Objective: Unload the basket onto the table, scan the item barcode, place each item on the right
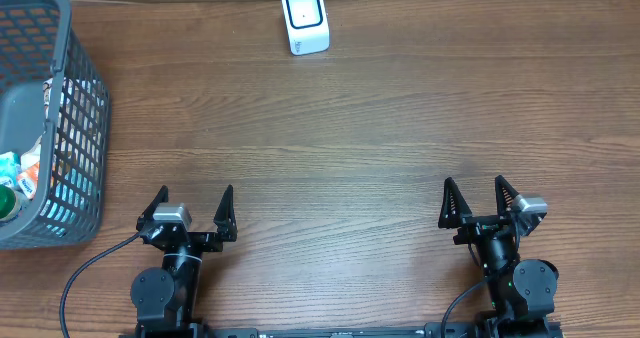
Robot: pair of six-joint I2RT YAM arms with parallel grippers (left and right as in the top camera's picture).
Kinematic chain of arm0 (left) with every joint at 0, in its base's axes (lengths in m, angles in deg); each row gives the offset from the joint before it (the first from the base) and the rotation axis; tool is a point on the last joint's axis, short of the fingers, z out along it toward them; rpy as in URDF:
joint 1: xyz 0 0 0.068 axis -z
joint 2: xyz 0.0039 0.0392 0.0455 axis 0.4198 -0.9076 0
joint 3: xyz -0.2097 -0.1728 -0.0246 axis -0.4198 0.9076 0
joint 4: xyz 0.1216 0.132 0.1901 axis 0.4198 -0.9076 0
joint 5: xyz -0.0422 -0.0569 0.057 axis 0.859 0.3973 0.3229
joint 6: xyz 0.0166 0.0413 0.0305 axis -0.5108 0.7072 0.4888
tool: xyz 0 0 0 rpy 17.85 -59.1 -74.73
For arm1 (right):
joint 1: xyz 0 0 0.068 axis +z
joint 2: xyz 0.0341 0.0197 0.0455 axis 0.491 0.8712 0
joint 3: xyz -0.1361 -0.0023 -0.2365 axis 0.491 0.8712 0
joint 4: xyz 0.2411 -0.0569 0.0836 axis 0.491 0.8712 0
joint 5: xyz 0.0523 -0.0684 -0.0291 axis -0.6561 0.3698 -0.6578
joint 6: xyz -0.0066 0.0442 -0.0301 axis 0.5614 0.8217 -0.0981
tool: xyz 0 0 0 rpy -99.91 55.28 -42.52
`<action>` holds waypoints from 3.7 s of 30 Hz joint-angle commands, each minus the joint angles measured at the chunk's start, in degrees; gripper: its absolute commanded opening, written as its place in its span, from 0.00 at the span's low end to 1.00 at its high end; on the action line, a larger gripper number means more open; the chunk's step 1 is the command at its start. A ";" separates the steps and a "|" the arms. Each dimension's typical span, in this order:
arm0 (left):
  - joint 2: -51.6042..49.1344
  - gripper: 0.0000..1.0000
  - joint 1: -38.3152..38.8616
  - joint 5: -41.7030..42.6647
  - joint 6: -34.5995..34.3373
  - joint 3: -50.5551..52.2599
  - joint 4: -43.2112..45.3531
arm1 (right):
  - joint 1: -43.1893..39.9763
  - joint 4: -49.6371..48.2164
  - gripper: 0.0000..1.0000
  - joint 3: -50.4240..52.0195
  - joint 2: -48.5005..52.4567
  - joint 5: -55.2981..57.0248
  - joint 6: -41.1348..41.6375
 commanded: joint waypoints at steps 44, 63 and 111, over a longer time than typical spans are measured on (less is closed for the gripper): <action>-10.08 1.00 0.09 9.64 -0.87 -18.84 -5.44 | 0.22 -0.35 1.00 0.61 -0.68 0.70 -0.09; -71.67 1.00 0.11 14.49 2.62 -97.70 -62.27 | 0.24 -0.35 1.00 0.61 -0.68 0.70 -0.09; -106.71 0.72 -35.52 -9.60 -9.88 -116.10 -69.29 | 0.24 -0.35 1.00 0.61 -0.68 0.70 -0.09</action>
